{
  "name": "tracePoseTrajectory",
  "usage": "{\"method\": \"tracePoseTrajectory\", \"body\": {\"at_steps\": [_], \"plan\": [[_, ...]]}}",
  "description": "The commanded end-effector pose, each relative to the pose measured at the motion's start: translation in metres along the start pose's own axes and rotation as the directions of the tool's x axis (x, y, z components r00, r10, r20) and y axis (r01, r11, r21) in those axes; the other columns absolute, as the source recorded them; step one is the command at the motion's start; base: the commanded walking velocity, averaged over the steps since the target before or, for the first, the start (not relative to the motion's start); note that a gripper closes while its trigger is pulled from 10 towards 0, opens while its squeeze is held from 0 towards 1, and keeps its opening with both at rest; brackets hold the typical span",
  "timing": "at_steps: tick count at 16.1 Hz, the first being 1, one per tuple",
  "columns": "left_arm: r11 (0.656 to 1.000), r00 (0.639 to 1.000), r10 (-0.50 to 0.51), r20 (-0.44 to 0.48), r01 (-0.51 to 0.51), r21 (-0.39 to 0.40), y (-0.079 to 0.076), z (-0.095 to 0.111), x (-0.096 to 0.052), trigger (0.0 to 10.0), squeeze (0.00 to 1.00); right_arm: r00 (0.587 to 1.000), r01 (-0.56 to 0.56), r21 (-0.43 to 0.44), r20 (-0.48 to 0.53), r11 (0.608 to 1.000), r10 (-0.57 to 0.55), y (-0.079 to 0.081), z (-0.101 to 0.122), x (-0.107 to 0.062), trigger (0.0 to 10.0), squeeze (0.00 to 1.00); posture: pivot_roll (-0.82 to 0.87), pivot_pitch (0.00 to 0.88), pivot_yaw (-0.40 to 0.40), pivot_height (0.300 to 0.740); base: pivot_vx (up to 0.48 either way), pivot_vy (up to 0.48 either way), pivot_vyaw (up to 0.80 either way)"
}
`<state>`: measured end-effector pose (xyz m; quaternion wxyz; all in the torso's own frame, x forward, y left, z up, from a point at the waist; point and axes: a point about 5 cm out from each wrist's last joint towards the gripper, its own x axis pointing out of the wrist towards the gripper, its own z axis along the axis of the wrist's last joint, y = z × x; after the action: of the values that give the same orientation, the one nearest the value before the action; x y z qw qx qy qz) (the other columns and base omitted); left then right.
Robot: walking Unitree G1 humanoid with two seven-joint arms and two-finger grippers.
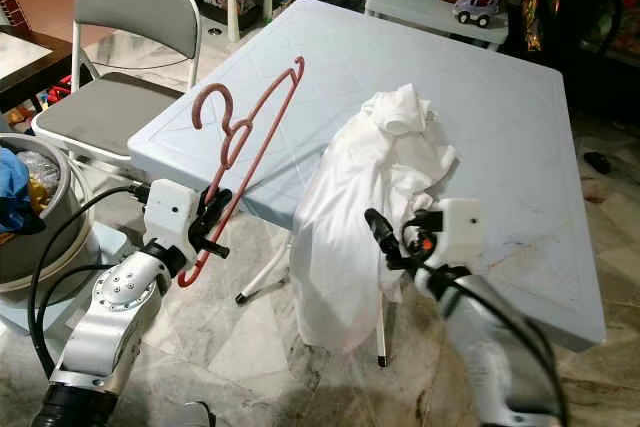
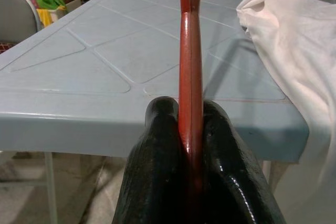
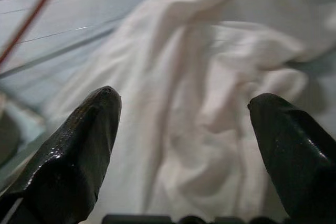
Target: Hang hanger
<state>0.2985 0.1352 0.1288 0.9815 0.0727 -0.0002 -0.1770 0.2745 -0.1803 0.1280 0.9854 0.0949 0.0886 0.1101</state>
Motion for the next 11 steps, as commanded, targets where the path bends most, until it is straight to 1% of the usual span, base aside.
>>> {"method": "tracePoseTrajectory", "body": {"at_steps": [1, 2, 3, 4, 5, 6, 8, 10, 11], "plan": [[1.000, 0.999, -0.013, -0.030, 0.013, -0.008, -0.004, -0.006, -0.001, 10.0, 0.00, 0.998, 0.068, -0.009, -0.005, 0.998, -0.068, -0.001, -0.005, 0.002, 10.0, 0.00, 0.27, 0.100, -0.128, 0.740, 0.000, 0.000, 0.00], [1.000, 0.999, -0.013, -0.031, 0.012, -0.008, -0.004, -0.006, -0.001, 10.0, 0.00, 0.997, 0.080, -0.030, -0.021, 0.996, -0.080, 0.004, -0.010, 0.004, 10.0, 0.00, 0.27, 0.101, -0.131, 0.740, 0.000, 0.000, 0.00], [1.000, 0.999, -0.012, -0.031, 0.011, -0.010, -0.004, -0.006, -0.001, 10.0, 0.00, 0.994, 0.105, -0.075, -0.022, 0.992, -0.107, 0.007, -0.014, 0.005, 10.0, 0.00, 0.27, 0.101, -0.131, 0.740, 0.000, 0.000, 0.00], [1.000, 0.999, -0.011, -0.031, 0.011, -0.012, -0.004, -0.006, 0.000, 10.0, 0.00, 0.991, 0.135, -0.097, 0.001, 0.986, -0.136, 0.012, -0.015, 0.006, 10.0, 0.00, 0.27, 0.100, -0.131, 0.740, 0.000, 0.000, 0.00], [1.000, 1.000, -0.011, -0.029, 0.011, -0.012, -0.004, -0.006, 0.000, 10.0, 0.00, 0.990, 0.140, -0.110, 0.028, 0.984, -0.138, 0.021, -0.016, 0.009, 10.0, 0.67, 0.27, 0.100, -0.132, 0.740, 0.000, 0.000, 0.00], [1.000, 1.000, -0.011, -0.029, 0.011, -0.012, -0.004, -0.005, 0.000, 10.0, 0.00, 0.992, 0.126, -0.136, 0.019, 0.983, -0.124, 0.027, -0.019, 0.010, 10.0, 1.00, 0.27, 0.099, -0.130, 0.740, 0.000, 0.000, 0.00], [1.000, 1.000, -0.012, -0.029, 0.012, -0.011, -0.004, -0.005, 0.001, 10.0, 0.00, 0.994, 0.110, -0.114, 0.014, 0.987, -0.109, 0.038, -0.022, 0.015, 10.0, 1.00, 0.27, 0.099, -0.129, 0.740, 0.000, 0.000, 0.00], [1.000, 1.000, -0.013, -0.028, 0.013, -0.012, -0.005, -0.005, 0.001, 10.0, 0.00, 0.993, 0.121, -0.132, 0.003, 0.984, -0.122, 0.038, -0.027, 0.018, 10.0, 1.00, 0.27, 0.097, -0.127, 0.740, 0.000, 0.000, 0.00], [1.000, 1.000, -0.014, -0.028, 0.014, -0.013, -0.005, -0.005, 0.001, 10.0, 0.00, 0.991, 0.133, -0.149, -0.001, 0.980, -0.135, 0.038, -0.029, 0.019, 10.0, 0.16, 0.27, 0.097, -0.127, 0.740, 0.000, 0.000, 0.00]]}}
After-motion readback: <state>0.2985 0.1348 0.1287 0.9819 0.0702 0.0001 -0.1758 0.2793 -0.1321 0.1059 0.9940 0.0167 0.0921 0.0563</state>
